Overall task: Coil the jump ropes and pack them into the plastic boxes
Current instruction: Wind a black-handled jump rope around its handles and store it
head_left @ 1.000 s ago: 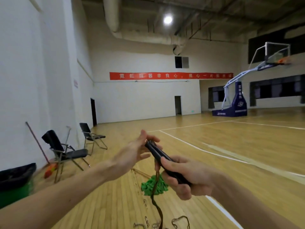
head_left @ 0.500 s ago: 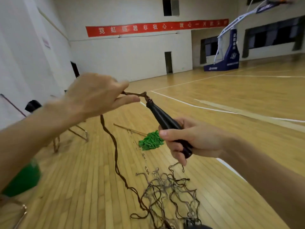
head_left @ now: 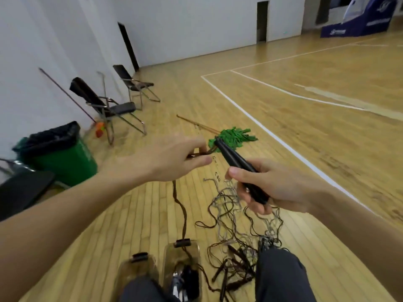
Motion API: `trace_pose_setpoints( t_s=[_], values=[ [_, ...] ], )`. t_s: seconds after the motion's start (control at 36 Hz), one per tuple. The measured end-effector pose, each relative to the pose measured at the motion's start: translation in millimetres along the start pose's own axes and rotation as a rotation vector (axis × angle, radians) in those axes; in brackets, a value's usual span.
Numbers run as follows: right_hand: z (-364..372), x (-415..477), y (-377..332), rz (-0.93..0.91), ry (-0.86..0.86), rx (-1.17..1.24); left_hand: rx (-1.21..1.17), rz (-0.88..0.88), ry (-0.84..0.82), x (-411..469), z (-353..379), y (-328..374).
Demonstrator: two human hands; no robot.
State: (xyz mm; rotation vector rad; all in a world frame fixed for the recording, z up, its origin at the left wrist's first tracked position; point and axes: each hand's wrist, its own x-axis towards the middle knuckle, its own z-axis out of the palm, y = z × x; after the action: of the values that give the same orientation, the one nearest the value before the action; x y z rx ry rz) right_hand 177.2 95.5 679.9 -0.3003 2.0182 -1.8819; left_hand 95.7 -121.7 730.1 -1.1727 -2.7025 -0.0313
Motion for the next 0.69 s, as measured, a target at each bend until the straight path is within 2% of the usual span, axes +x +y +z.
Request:
trace_pose_setpoints(
  t_s=[0.08, 0.25, 0.36, 0.44, 0.58, 0.69],
  values=[
    [-2.4, 14.8, 4.3, -0.003, -0.03, 0.022, 0.038, -0.061, -0.056, -1.4, -11.0, 2.2],
    [-1.1, 29.9, 17.7, 0.031, -0.205, 0.027, 0.248, -0.182, -0.205, -12.0, -35.2, -1.5],
    [-0.2, 22.7, 26.3, 0.031, -0.253, -0.041, 0.238, -0.219, -0.243, -13.3, -32.8, 2.7],
    [-1.8, 12.0, 30.6, 0.01, -0.285, -0.068, 0.04, -0.266, -0.264, -15.8, -18.1, 8.6],
    [-7.6, -5.1, 38.7, -0.024, -0.314, 0.016, -0.649, -0.242, -0.267, -14.3, 22.8, 28.0],
    [-6.7, -11.8, 40.2, -0.042, -0.252, 0.088, -1.005, -0.298, -0.136, -9.2, 57.3, 53.9]
  ],
)
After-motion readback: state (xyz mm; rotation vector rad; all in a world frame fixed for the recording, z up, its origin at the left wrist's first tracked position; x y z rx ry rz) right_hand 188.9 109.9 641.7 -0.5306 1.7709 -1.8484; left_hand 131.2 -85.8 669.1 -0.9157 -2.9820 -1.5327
